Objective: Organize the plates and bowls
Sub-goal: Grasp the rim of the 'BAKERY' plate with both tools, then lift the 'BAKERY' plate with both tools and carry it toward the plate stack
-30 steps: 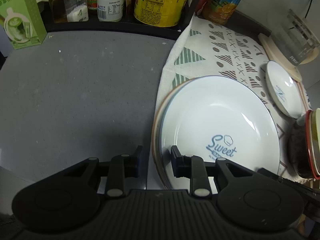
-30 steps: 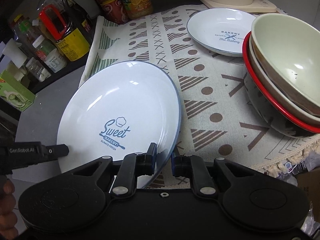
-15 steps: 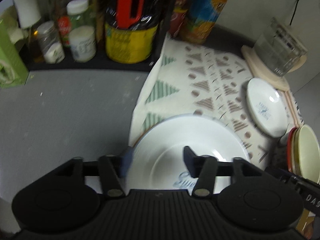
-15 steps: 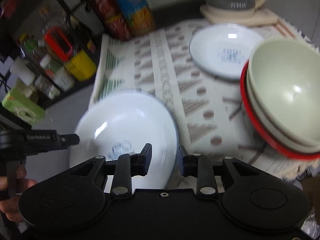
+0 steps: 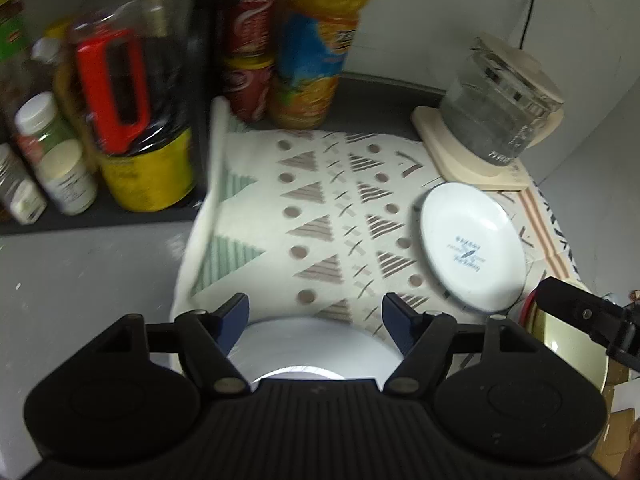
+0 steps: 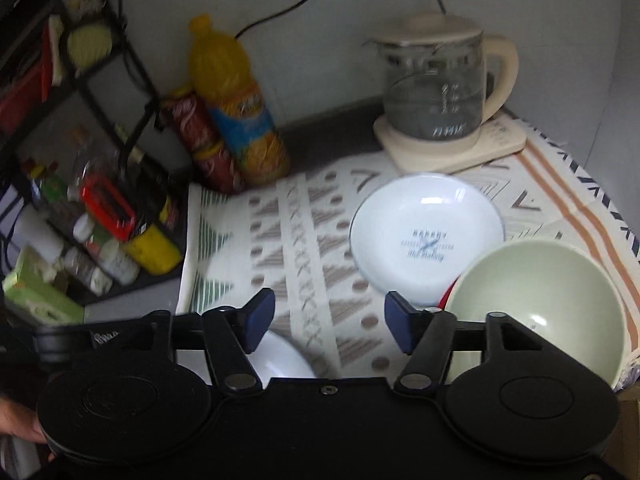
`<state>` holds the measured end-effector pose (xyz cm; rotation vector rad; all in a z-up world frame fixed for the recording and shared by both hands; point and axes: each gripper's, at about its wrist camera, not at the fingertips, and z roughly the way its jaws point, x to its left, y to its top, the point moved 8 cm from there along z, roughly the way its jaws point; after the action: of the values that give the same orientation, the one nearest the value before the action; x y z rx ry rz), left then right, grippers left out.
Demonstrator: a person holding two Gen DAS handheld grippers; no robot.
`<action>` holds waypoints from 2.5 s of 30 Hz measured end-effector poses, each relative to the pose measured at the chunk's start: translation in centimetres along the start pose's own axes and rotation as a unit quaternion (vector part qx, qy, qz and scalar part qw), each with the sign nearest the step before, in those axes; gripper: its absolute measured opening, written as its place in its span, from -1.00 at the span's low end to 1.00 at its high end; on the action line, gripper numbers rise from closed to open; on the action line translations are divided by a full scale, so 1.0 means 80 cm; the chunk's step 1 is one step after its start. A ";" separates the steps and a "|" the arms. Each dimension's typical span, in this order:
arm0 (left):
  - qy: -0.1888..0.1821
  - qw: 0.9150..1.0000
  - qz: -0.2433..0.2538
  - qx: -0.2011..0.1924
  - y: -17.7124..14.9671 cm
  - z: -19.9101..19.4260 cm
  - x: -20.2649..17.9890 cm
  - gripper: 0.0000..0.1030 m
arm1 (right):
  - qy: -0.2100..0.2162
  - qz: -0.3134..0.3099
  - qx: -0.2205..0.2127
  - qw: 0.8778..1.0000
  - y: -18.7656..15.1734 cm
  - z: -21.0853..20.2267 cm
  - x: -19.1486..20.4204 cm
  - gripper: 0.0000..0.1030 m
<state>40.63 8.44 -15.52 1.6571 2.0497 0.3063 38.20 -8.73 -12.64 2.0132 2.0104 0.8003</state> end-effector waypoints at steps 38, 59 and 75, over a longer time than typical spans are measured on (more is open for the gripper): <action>-0.100 0.990 -0.061 0.083 0.047 0.165 -0.124 -0.40 | -0.064 0.215 0.096 0.970 0.063 0.110 -0.226 -0.28; -0.103 0.984 -0.082 0.120 0.035 0.215 -0.129 -0.78 | -0.052 0.142 0.224 0.963 0.043 0.202 -0.229 -0.51; -0.112 0.987 -0.094 0.071 0.052 0.172 -0.101 -0.82 | -0.021 0.106 0.168 0.980 0.065 0.179 -0.216 -0.86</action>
<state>52.25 -0.06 -23.58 1.4852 2.0739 -0.0887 50.83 -22.37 -26.23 2.4389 2.0433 0.4709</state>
